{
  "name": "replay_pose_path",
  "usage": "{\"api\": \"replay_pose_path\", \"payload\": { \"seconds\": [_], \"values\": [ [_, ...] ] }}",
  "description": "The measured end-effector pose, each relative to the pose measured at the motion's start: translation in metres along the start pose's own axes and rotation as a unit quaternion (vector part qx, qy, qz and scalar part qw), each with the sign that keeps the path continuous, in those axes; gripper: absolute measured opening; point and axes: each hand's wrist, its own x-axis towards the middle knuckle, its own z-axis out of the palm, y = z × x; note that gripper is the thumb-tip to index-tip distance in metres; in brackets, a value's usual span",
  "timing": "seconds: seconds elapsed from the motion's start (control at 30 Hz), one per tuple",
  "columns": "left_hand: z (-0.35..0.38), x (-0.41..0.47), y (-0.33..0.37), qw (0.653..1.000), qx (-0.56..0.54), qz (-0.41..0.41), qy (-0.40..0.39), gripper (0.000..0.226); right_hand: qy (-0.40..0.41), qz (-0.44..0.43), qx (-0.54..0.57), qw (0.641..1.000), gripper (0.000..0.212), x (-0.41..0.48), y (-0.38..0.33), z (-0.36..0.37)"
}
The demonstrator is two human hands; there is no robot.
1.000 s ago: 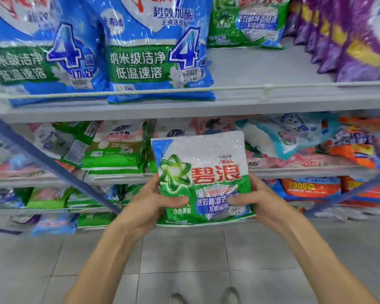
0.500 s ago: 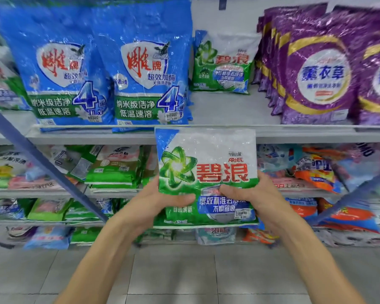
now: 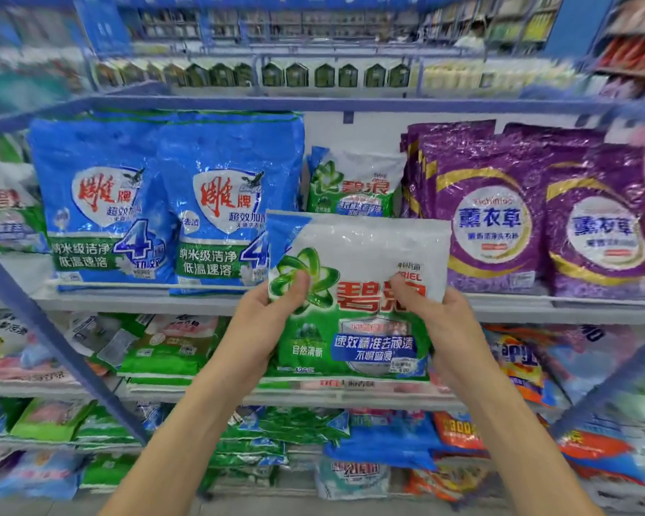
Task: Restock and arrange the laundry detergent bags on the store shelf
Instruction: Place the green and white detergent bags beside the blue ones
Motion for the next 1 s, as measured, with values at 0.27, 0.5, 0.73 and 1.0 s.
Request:
{"api": "replay_pose_path", "payload": {
  "seconds": [0.27,0.5,0.73,1.0],
  "values": [
    [0.035,0.092,0.030,0.996,-0.017,0.045,0.073,0.014,0.065,-0.089,-0.040,0.993,0.011,0.088,-0.025,0.016],
    [0.065,0.203,0.027,0.974,-0.041,0.114,0.189,0.053,0.138,-0.115,-0.117,0.977,0.007,0.191,-0.015,0.037],
    [0.079,0.265,0.032,0.955,-0.066,0.115,0.266,0.044,0.205,-0.138,-0.104,0.963,0.021,0.252,-0.012,0.044],
    [0.080,0.287,0.027,0.950,-0.010,0.123,0.285,0.034,0.205,-0.086,-0.108,0.969,0.042,0.269,-0.013,0.045]
  ]
}}
